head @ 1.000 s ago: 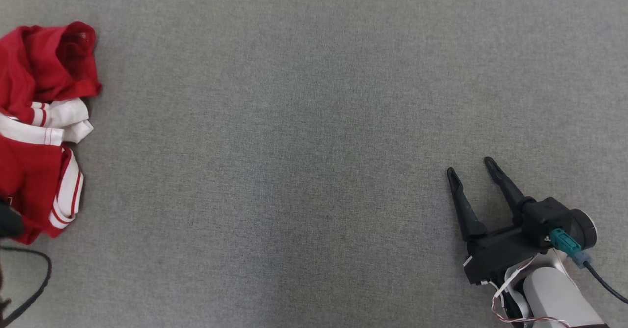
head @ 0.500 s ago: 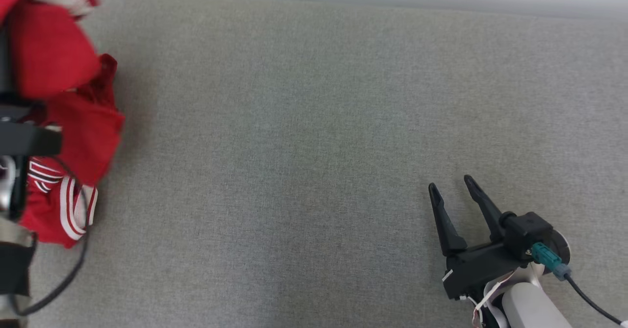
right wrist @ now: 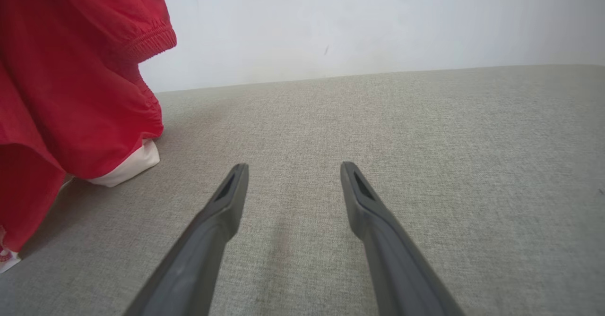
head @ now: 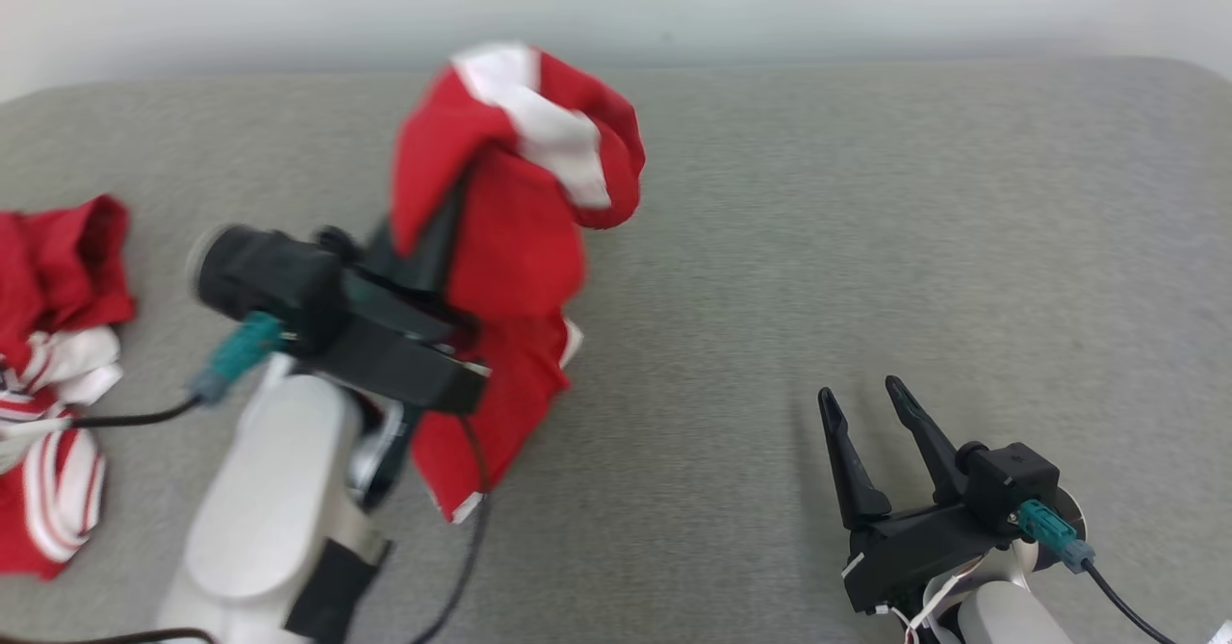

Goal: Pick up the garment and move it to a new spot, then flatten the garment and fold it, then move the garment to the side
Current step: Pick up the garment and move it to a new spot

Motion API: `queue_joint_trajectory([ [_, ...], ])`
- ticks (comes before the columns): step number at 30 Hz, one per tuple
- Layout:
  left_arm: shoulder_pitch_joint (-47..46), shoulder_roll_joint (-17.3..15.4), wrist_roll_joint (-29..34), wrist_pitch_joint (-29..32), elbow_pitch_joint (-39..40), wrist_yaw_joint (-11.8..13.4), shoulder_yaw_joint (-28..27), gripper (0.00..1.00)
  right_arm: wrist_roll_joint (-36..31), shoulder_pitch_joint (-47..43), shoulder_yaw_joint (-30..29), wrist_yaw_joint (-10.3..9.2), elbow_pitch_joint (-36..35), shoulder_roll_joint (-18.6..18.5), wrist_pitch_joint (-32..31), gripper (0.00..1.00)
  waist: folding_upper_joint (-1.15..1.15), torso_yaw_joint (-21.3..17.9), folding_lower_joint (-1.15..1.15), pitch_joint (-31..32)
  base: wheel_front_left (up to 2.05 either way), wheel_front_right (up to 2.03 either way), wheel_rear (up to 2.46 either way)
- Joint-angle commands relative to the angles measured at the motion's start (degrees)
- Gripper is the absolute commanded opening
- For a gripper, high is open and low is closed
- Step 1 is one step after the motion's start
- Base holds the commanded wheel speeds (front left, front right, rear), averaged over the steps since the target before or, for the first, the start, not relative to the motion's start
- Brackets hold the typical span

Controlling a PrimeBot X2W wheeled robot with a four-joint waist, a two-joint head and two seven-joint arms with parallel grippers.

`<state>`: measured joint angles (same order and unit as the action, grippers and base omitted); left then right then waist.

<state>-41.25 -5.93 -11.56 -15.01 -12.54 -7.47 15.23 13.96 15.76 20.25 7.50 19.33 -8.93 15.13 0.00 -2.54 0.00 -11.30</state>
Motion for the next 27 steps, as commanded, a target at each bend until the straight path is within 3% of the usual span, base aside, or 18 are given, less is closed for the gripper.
queue_joint_trajectory([
  [1, -0.29, 0.56, -0.87, -0.27, -0.7, 0.01, 1.28, 0.0, 0.23, -0.12, 0.07, -0.02, -0.04, 0.21, 0.02, 1.0, 0.0, -3.2, 0.0, 0.68, 0.0, 0.0, 0.0],
  [9, 1.28, 1.61, -1.15, -0.27, -4.4, 0.0, 6.65, 0.0, 0.92, -0.55, -0.24, -0.02, -0.38, 1.36, 0.03, 1.0, 0.0, -7.99, 0.0, 0.71, 0.0, 0.0, 0.0],
  [11, 2.26, 1.4, -1.34, -0.27, -5.86, 0.0, 6.28, 0.43, 0.96, -0.91, -0.52, -0.02, -0.56, 1.45, 0.02, 1.0, 0.0, -8.22, 0.0, 0.75, 0.0, 0.0, 0.0],
  [12, 2.93, 1.36, -1.61, -0.27, -6.43, 0.0, 6.27, 0.83, 0.94, -1.13, -0.66, -0.02, -0.6, 1.44, 0.02, 1.0, 0.0, -8.2, 0.0, 0.83, 0.0, 0.0, 0.0],
  [13, 4.07, 1.12, -1.78, -0.27, -7.14, 0.0, 6.24, 1.0, 0.9, -1.36, -0.87, -0.02, -0.59, 1.38, 0.02, 1.0, 0.0, -8.07, 0.0, 1.01, 0.0, 0.0, 0.0],
  [20, 11.32, -0.35, -0.4, -0.27, -12.8, 0.0, 4.78, 1.0, 0.65, -1.36, -1.35, -0.02, -0.53, 1.46, 0.02, 1.0, 0.0, -6.01, 0.0, 2.36, 0.0, 0.0, 0.0],
  [27, 18.09, 0.67, 1.15, -0.27, -12.2, 0.45, -1.88, 1.0, 0.7, -2.45, -0.89, -0.02, -0.66, 1.21, 0.02, 1.0, 0.0, -3.05, 0.0, 4.95, 0.0, 0.0, 0.0],
])
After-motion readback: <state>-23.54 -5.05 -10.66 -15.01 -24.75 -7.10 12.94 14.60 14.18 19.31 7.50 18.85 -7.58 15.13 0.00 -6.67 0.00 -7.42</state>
